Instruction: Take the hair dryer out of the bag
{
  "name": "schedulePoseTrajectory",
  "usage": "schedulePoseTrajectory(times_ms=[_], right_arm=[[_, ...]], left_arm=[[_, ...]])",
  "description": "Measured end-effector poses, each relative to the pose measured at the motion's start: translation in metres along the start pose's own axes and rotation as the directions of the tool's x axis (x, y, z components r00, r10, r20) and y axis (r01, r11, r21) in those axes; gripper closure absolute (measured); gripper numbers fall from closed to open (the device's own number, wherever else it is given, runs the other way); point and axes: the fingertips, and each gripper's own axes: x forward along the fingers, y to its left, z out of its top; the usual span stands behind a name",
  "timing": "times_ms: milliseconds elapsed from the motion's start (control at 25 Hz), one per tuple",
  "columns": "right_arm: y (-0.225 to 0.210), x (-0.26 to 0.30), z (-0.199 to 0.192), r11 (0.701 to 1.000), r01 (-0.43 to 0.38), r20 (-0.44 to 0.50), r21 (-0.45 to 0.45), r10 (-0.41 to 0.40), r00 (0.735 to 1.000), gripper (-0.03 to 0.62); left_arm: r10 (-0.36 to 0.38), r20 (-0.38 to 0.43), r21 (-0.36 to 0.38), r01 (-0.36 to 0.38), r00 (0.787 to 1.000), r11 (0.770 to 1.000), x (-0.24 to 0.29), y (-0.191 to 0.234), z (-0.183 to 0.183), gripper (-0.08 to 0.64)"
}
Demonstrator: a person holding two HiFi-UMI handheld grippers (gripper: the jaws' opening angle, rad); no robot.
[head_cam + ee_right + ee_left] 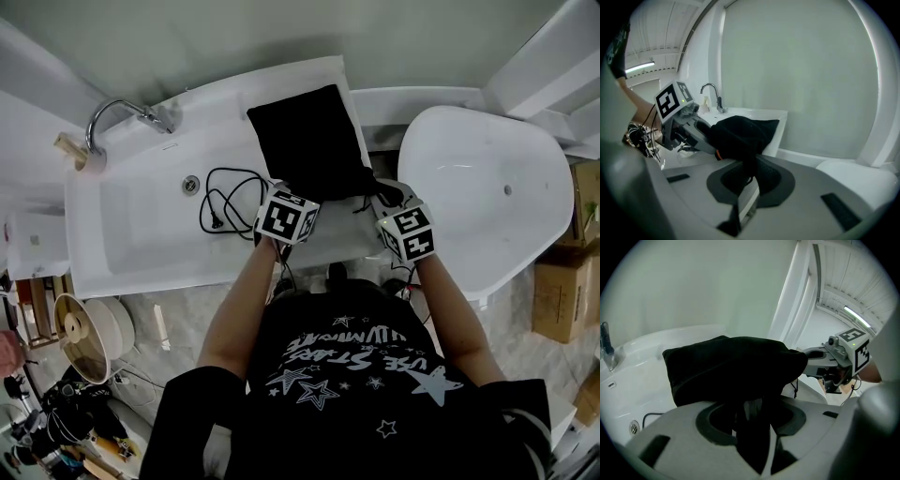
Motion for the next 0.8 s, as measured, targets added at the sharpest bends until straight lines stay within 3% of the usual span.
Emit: schedulePoseTrajectory(times_ms=[440, 800], right_arm=[[-0.002, 0.001, 0.007, 1.0, 0.02, 0.007, 0.012, -0.02, 1.0, 0.571], [0.001, 0.001, 0.01, 0.999, 0.032, -0.003, 0.018, -0.032, 0.999, 0.571]], left_arm=[[-0.092, -0.035, 0.073, 0.095, 0.995, 0.993, -0.015, -0.017, -0.009, 0.367], [-0.189, -0.094, 0.144, 0.201, 0.977, 0.969, -0.032, -0.033, -0.032, 0.367]])
